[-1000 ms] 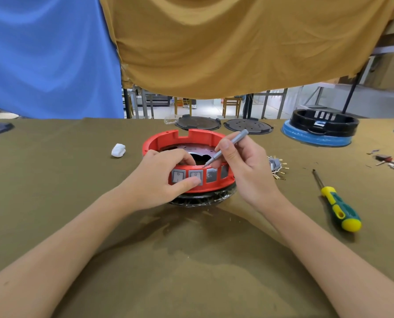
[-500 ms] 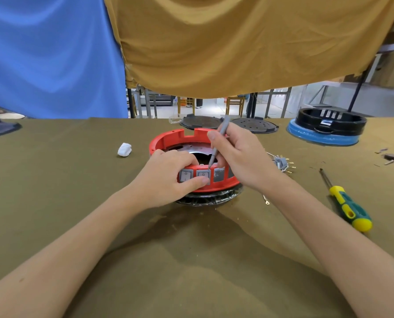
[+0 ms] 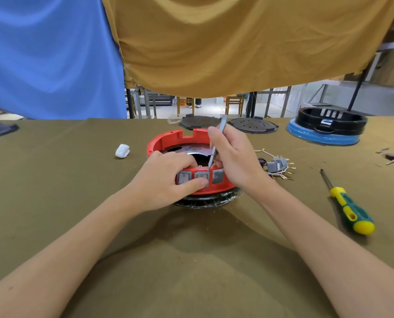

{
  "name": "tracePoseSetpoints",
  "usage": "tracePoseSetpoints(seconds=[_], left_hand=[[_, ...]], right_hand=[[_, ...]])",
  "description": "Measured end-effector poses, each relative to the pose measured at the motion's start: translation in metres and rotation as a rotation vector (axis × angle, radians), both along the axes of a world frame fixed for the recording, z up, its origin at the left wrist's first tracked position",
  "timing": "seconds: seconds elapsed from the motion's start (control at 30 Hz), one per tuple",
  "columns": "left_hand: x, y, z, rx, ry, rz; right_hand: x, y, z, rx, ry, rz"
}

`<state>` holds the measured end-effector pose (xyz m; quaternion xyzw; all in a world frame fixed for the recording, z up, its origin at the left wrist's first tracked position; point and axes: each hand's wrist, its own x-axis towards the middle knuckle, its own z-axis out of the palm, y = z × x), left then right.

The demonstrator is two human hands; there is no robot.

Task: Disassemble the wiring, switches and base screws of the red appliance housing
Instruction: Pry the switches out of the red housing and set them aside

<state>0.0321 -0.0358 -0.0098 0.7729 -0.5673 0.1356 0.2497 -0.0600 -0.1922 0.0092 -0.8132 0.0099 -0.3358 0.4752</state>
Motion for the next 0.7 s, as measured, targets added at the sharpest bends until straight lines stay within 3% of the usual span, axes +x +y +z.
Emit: tracePoseSetpoints(seconds=[0.33,0.6,0.7], left_hand=[[-0.003,0.000,0.002,0.001,0.014,-0.012],[-0.003,0.001,0.003,-0.022,0.030,-0.046],[-0.003,0.001,0.003,-0.017,0.043,-0.046]], right_hand=[[-0.009,0.010,0.004,-0.182,-0.042,0.005],[0.010,0.009,0.014,-0.200,0.194,0.009],[0.009,0.008,0.011,-0.155,0.160,0.011]])
